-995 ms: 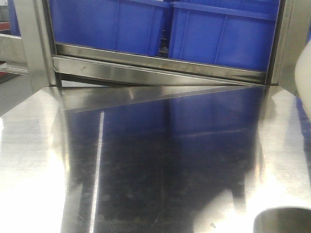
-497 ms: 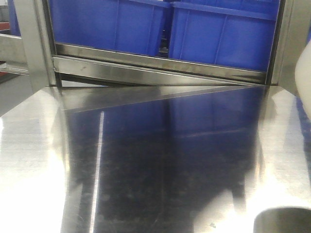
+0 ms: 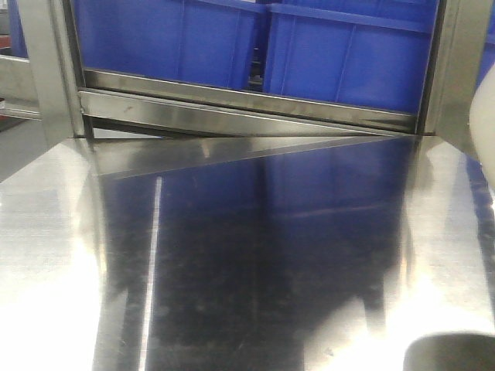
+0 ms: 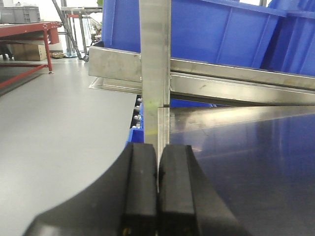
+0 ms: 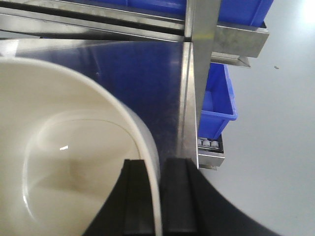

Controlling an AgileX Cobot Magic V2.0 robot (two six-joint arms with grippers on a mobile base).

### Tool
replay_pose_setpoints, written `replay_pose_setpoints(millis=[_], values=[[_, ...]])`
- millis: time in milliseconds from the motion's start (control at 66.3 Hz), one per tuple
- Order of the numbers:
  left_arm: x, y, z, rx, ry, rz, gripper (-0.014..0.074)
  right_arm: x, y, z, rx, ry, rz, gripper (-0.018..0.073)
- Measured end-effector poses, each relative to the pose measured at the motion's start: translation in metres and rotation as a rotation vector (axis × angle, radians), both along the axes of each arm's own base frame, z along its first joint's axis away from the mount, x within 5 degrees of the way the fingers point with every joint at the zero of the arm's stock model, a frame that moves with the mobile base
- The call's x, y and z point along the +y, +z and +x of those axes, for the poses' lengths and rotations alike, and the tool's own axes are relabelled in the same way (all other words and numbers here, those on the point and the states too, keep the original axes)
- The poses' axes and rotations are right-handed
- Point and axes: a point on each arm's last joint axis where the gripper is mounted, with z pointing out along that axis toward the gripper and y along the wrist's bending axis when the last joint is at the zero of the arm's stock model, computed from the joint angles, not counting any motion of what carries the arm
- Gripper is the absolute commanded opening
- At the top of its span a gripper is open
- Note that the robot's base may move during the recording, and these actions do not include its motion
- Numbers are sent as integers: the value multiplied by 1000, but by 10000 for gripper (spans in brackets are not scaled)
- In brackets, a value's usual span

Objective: Move white bin to right shelf second layer

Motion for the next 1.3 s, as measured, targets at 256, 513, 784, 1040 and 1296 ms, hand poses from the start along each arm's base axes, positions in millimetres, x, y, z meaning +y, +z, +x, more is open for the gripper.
replay_pose_setpoints(millis=[256,513,784,1040,1296], values=[[0,0,0,0,0,0,85,0,0,0,0,1,-1,47],[0,0,0,0,0,0,85,0,0,0,0,1,-1,47],[0,0,0,0,0,0,85,0,0,0,1,1,-1,47],[0,0,0,0,0,0,85,0,0,0,-1,1,-1,47],[0,0,0,0,0,0,85,0,0,0,-1,1,-1,47]])
